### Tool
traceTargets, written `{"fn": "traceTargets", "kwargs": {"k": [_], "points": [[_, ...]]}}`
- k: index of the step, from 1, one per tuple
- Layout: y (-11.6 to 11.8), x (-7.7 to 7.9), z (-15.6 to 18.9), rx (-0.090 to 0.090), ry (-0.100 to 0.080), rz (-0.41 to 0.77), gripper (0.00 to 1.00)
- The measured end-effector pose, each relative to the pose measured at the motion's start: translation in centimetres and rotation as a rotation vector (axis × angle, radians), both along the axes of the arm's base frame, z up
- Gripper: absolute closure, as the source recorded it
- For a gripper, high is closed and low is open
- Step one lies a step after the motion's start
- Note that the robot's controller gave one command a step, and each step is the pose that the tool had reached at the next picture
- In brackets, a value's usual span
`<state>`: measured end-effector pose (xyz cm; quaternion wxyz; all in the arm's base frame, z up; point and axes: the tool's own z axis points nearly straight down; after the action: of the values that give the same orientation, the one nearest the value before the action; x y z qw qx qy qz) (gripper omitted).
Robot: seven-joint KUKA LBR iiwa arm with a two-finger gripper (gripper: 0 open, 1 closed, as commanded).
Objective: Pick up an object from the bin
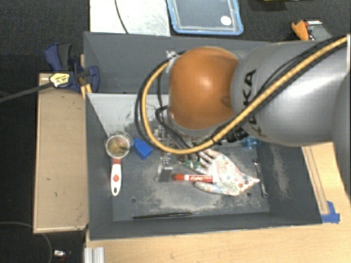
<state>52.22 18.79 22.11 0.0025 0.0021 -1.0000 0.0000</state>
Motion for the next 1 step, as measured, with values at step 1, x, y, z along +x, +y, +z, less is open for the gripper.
{"fn": "traceTargets", "kwargs": {"k": [1], "points": [[-0.11,0.19,0.40,0.001,-0.008,-0.006,0.00]]}}
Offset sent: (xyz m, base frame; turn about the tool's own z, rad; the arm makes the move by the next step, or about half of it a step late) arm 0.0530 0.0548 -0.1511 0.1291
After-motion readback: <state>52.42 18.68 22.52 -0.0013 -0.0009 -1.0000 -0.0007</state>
